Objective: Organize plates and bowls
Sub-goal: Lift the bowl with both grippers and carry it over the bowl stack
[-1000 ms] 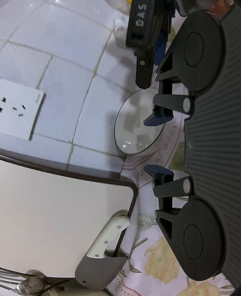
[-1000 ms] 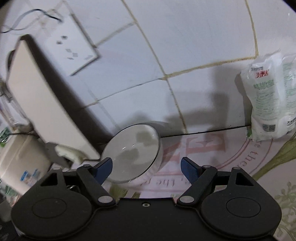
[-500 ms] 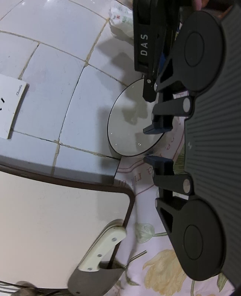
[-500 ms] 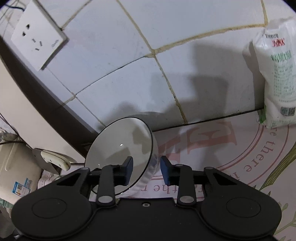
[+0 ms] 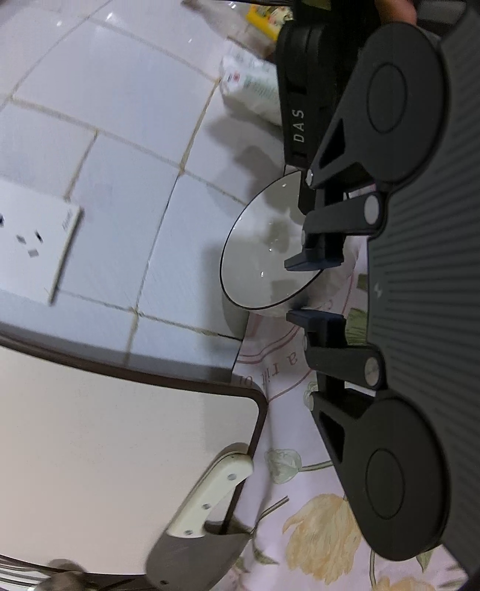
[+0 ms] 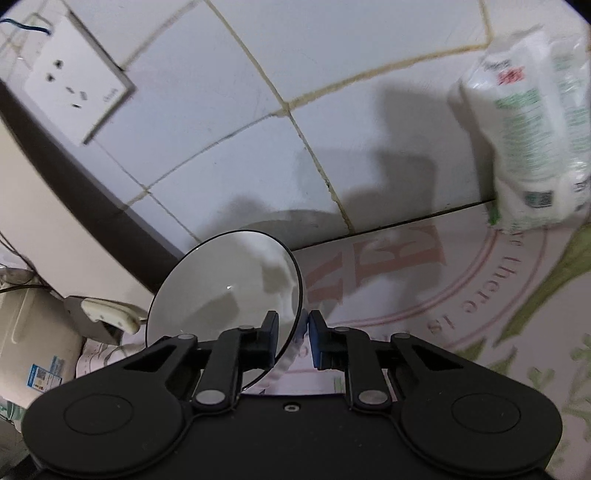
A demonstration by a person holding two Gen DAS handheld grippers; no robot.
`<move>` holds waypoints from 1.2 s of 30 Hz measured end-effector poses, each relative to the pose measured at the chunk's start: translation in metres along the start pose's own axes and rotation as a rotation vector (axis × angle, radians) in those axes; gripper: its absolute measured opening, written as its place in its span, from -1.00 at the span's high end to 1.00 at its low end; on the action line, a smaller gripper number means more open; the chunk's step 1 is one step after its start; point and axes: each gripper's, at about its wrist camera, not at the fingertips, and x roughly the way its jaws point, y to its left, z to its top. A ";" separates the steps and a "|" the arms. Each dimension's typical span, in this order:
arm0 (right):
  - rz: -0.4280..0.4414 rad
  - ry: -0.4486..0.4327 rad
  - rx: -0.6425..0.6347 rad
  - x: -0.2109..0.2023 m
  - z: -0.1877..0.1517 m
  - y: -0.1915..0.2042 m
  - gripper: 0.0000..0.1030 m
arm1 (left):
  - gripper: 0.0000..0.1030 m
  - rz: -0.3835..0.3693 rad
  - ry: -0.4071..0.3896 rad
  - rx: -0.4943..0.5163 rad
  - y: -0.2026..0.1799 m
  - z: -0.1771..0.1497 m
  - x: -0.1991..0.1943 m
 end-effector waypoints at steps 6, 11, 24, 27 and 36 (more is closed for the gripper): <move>0.014 -0.017 -0.013 -0.045 -0.011 0.003 0.58 | 0.61 -0.018 -0.013 0.022 -0.009 -0.009 -0.045; 0.053 -0.015 0.002 -0.086 -0.023 0.001 0.58 | 0.61 -0.039 -0.017 0.026 -0.019 -0.016 -0.083; 0.080 -0.058 -0.051 -0.207 -0.059 -0.013 0.59 | 0.61 -0.121 -0.049 0.112 -0.077 -0.040 -0.187; 0.075 -0.081 -0.058 -0.234 -0.070 -0.019 0.58 | 0.61 -0.135 -0.064 0.138 -0.094 -0.048 -0.206; 0.042 -0.127 -0.040 -0.283 -0.092 -0.054 0.58 | 0.60 -0.188 -0.062 0.181 -0.139 -0.073 -0.229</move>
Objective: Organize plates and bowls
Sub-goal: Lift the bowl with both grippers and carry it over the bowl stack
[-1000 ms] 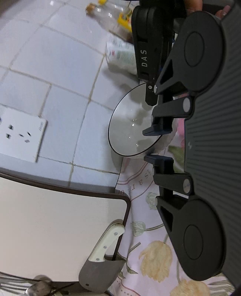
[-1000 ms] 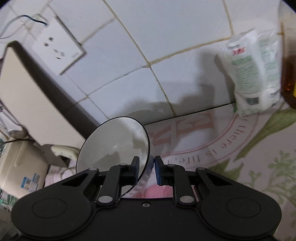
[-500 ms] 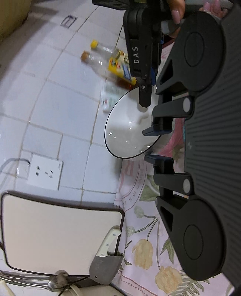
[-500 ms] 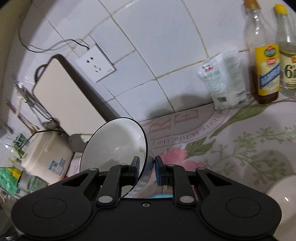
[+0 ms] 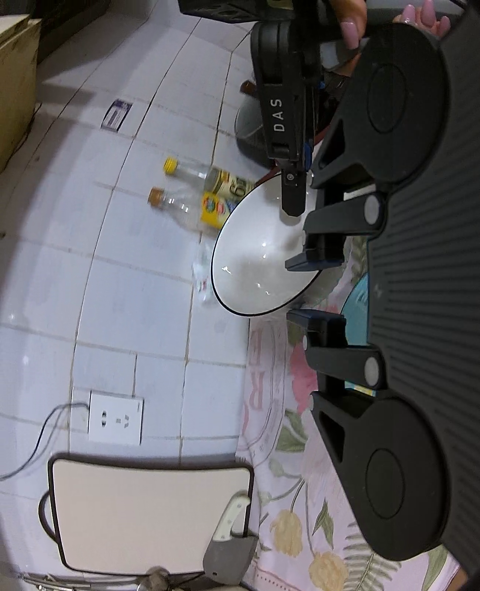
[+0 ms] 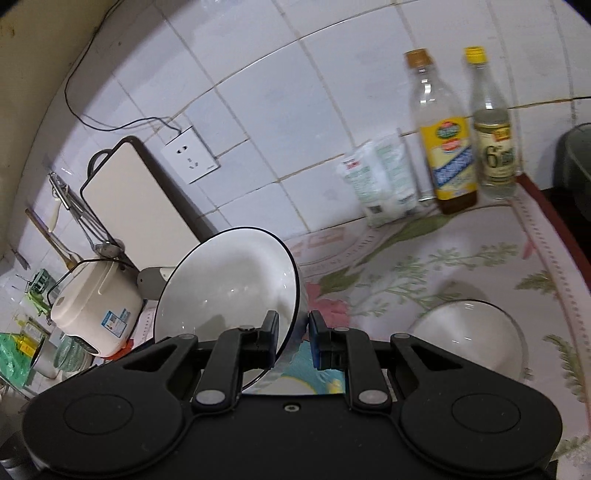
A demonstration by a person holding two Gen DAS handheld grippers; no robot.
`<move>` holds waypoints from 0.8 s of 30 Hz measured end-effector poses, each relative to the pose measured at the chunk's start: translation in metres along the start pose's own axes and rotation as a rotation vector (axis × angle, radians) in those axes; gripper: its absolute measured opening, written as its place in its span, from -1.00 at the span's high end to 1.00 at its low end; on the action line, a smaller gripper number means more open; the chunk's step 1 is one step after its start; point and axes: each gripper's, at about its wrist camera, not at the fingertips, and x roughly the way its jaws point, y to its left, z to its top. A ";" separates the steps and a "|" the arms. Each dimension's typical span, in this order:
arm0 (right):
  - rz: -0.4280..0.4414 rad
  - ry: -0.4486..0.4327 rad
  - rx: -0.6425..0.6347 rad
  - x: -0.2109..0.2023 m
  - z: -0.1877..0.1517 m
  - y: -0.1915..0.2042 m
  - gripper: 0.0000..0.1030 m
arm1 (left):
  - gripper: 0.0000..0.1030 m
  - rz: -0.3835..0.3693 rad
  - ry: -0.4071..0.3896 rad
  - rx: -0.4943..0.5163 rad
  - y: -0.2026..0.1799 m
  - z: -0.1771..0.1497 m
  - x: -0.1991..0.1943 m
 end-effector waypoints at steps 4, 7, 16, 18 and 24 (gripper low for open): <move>-0.021 -0.019 0.003 -0.015 -0.008 -0.022 0.58 | 0.60 -0.028 0.011 0.015 -0.021 -0.009 0.008; -0.038 -0.026 0.008 -0.022 -0.012 -0.039 0.58 | 0.60 -0.048 0.023 0.021 -0.035 -0.016 0.016; -0.075 -0.049 0.036 -0.028 -0.029 -0.090 0.58 | 0.60 -0.080 0.072 0.037 -0.069 -0.037 0.045; -0.088 -0.048 0.028 -0.026 -0.033 -0.095 0.58 | 0.60 -0.076 0.090 0.044 -0.075 -0.042 0.052; -0.131 -0.077 -0.015 -0.024 -0.041 -0.107 0.58 | 0.60 -0.071 0.106 0.046 -0.085 -0.051 0.068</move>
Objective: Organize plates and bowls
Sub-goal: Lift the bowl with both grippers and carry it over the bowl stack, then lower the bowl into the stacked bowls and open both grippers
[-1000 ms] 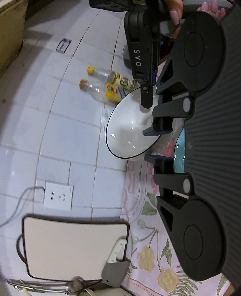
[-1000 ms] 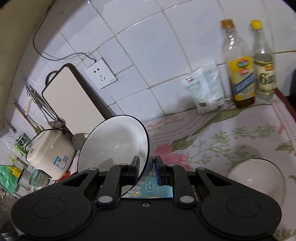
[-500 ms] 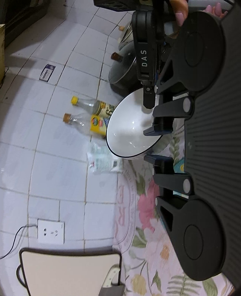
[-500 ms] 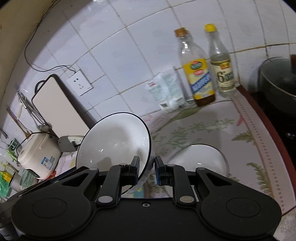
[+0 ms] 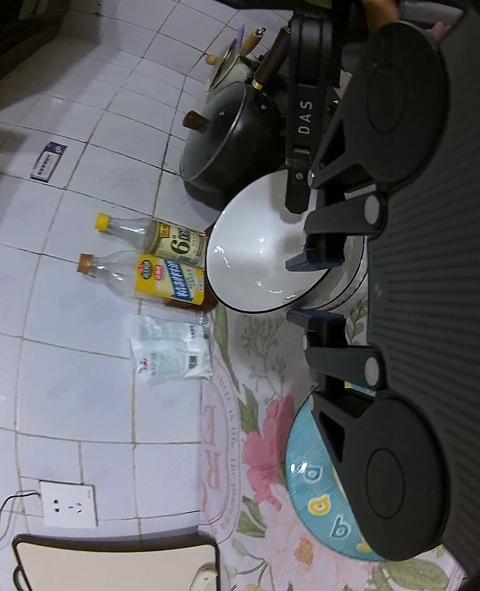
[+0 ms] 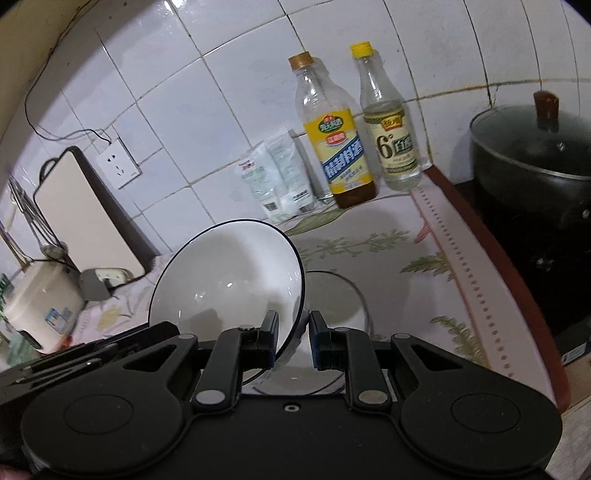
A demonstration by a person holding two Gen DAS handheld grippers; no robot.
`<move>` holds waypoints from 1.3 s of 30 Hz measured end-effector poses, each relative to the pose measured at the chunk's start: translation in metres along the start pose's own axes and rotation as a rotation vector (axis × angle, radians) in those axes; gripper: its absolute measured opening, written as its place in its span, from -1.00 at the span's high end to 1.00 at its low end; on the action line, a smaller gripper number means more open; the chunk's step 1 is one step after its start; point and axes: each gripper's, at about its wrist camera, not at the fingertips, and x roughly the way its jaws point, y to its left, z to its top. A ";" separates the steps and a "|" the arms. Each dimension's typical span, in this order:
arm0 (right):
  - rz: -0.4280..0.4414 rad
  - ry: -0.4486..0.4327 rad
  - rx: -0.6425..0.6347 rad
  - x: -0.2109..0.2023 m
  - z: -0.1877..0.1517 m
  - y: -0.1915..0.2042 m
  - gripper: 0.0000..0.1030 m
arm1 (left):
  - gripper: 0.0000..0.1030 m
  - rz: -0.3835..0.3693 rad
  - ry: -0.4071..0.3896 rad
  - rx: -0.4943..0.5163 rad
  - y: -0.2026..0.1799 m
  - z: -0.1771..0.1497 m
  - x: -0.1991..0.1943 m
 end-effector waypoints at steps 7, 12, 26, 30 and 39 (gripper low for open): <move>-0.042 -0.013 -0.075 0.010 -0.003 -0.006 0.56 | 0.60 0.064 0.029 0.050 -0.011 -0.007 0.025; -0.094 -0.015 -0.145 0.022 -0.010 -0.004 0.56 | 0.60 0.082 0.048 0.042 -0.011 -0.007 0.038; -0.143 -0.081 -0.307 0.020 -0.020 -0.003 0.49 | 0.60 0.087 0.066 0.020 -0.011 -0.013 0.051; -0.121 -0.114 -0.315 0.016 -0.024 -0.007 0.49 | 0.55 0.073 0.026 0.004 -0.012 -0.014 0.042; -0.066 -0.222 -0.426 -0.028 -0.052 0.001 0.21 | 0.53 -0.017 -0.042 -0.070 -0.002 -0.033 0.018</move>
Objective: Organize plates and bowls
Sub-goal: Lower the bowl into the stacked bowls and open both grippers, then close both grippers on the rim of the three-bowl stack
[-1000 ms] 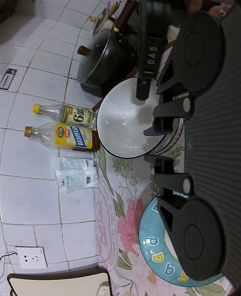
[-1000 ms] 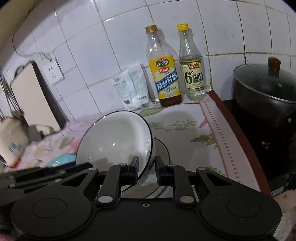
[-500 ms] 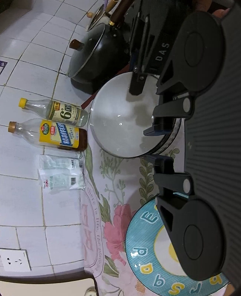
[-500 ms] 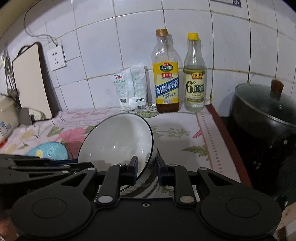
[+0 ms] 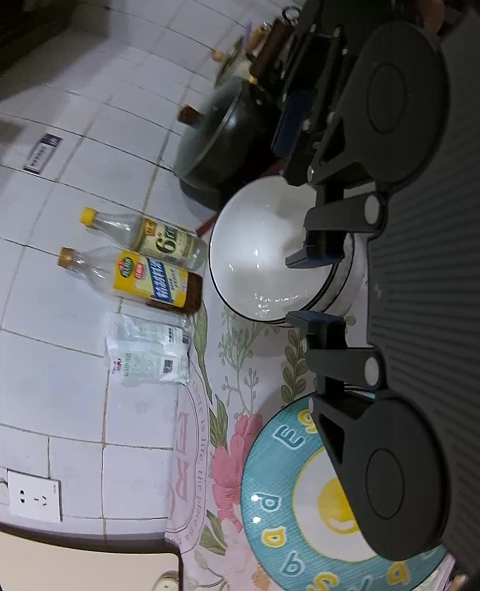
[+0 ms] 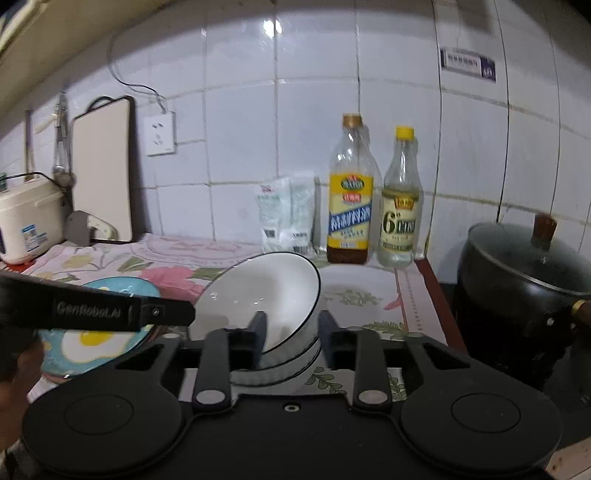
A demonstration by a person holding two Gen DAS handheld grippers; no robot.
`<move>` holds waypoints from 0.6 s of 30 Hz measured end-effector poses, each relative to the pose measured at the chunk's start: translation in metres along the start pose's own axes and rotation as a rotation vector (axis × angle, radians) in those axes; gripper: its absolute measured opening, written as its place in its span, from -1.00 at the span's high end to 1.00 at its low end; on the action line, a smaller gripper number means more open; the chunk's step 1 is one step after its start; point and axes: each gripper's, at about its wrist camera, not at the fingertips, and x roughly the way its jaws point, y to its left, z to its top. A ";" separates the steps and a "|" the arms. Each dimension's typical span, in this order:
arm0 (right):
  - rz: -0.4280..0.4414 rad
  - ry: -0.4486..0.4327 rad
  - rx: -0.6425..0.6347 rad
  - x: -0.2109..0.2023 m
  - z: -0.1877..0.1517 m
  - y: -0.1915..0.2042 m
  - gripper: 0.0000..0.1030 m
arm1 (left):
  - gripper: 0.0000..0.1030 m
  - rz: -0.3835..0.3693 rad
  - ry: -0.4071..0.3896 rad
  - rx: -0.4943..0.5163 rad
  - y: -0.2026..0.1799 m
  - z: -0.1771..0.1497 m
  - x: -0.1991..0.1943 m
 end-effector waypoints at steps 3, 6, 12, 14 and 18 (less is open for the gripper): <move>0.008 -0.011 -0.023 -0.014 -0.007 0.005 0.12 | 0.53 -0.021 -0.020 -0.010 0.002 -0.009 -0.009; 0.028 -0.024 -0.035 -0.021 -0.017 0.008 0.08 | 0.52 -0.036 -0.029 -0.024 0.003 -0.018 -0.014; 0.010 -0.002 -0.078 -0.018 -0.041 0.019 -0.16 | 0.50 -0.030 -0.053 -0.033 0.005 -0.035 -0.017; -0.002 0.000 -0.087 -0.018 -0.051 0.021 -0.19 | 0.49 -0.028 -0.056 -0.025 0.005 -0.039 -0.017; -0.008 -0.022 -0.110 -0.019 -0.067 0.025 -0.30 | 0.32 -0.062 -0.072 -0.022 0.005 -0.046 -0.019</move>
